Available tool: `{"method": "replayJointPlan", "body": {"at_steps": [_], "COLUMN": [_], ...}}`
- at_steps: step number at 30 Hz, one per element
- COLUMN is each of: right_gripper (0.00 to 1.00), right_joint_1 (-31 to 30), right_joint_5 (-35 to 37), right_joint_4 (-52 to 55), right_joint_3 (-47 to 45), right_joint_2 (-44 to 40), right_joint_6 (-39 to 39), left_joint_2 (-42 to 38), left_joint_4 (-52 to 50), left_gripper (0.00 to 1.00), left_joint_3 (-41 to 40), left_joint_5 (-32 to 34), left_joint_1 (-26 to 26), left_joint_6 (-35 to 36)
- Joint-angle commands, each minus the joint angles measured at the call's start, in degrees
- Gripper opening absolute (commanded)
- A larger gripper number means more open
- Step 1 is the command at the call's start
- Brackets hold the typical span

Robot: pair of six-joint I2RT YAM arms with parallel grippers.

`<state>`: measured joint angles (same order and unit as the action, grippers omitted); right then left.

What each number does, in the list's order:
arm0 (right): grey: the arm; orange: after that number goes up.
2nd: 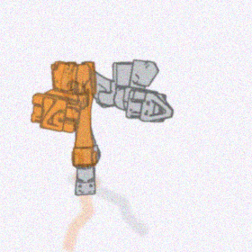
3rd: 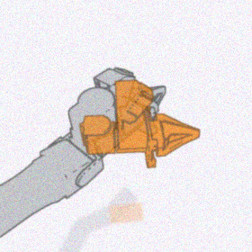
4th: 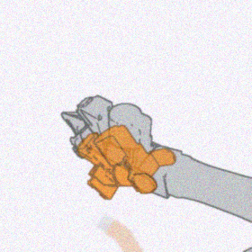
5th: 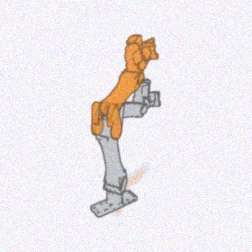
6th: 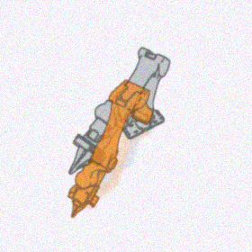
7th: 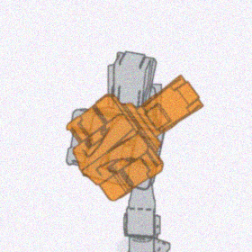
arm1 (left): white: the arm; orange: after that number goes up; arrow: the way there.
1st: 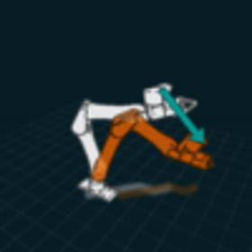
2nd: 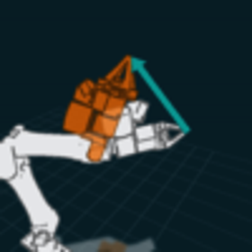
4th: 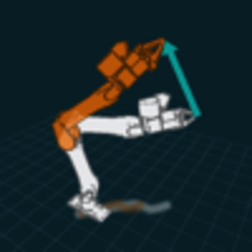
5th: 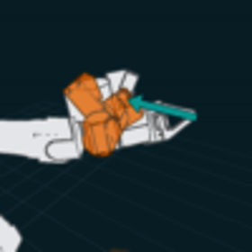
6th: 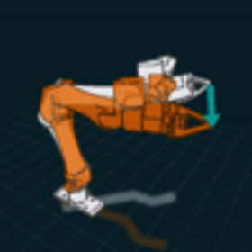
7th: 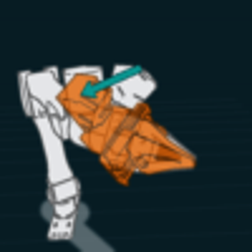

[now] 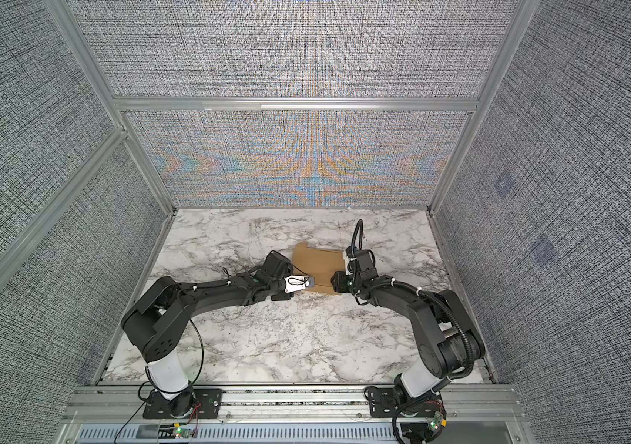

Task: Assemble paper box
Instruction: Press the paper box at the center of the table.

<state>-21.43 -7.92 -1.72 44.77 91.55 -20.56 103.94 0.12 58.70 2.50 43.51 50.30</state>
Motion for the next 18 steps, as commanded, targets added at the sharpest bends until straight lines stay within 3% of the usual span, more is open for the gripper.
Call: {"method": "replayJointPlan", "body": {"at_steps": [1,4,9,11,13,18], "right_gripper": [0.53,0.53,0.53,0.53,0.52,0.46], "right_joint_1": [-0.11,-0.13,-0.09,0.13,0.69,2.55], "right_joint_5": [2.46,2.41,2.39,2.46,2.56,1.93], "right_joint_4": [7.34,8.01,11.21,12.35,14.36,15.51], "right_joint_3": [-0.58,-0.18,1.39,2.1,3.03,3.57], "right_joint_2": [0.98,0.76,-1.59,-2.75,-3.49,-4.77], "right_joint_6": [0.52,0.64,0.78,0.45,-0.04,-1.81], "left_joint_2": [0.62,0.29,-4.56,-6.58,-7.22,-3.71], "left_joint_4": [-0.6,-3.11,-13.86,-16.32,-17.42,-16.87], "left_gripper": [0.51,0.51,0.55,0.69,0.98,0.99], "left_joint_3": [0.91,2.29,8.46,10.35,12.04,12.97], "left_joint_5": [-1.85,-1.38,-3.36,-7.09,-10.74,-18.38], "left_joint_1": [0.61,1.01,-0.59,-2.84,-6.28,-13.41], "left_joint_6": [-0.91,-4.49,-19.58,-28.1,-39.19,-57.22]}}
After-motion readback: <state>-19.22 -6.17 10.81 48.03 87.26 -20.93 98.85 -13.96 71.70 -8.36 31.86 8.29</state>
